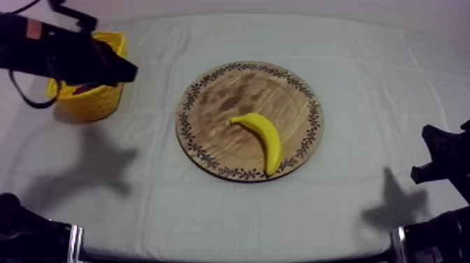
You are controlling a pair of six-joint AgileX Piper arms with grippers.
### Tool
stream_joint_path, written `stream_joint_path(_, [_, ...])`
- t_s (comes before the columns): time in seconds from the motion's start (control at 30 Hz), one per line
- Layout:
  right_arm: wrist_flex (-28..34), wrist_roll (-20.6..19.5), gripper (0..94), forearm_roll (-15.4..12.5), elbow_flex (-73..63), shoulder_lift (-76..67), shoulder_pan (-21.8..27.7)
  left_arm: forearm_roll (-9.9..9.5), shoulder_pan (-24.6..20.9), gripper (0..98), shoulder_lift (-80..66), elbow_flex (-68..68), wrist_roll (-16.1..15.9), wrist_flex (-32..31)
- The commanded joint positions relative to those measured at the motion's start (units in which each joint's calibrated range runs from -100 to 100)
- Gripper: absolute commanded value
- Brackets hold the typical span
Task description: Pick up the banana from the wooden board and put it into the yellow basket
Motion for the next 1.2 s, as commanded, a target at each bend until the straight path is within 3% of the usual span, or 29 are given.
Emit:
stream_joint_path(0.0, [-0.03, -0.01, 0.3, 0.00, 0.01, 0.00, 0.00, -0.12, 1.92, 0.0, 6.26, -4.11, 0.25, 1.36])
stream_joint_path(0.4, [-0.03, -0.01, 0.3, 0.00, 0.01, 0.00, 0.00, -2.71, 10.95, 0.0, 25.68, -27.40, 1.71, 12.26])
stream_joint_path(0.73, [-0.03, -0.01, 0.3, 0.00, 0.01, 0.00, 0.00, -2.58, 14.75, 0.0, 35.09, -37.71, 2.84, 13.71])
stream_joint_path(0.87, [-0.03, -0.01, 0.3, 0.00, 0.01, 0.00, 0.00, -2.15, 14.05, 0.0, 36.63, -37.70, 0.68, 14.30])
stream_joint_path(1.0, [-0.03, -0.04, 0.3, 0.00, 0.01, 0.00, 0.00, -2.45, 13.32, 0.0, 37.54, -38.58, -4.67, 15.19])
stream_joint_path(1.17, [-0.03, -0.02, 0.3, 0.00, 0.01, 0.00, 0.00, -4.69, 13.11, 0.0, 38.50, -41.83, -12.59, 18.70])
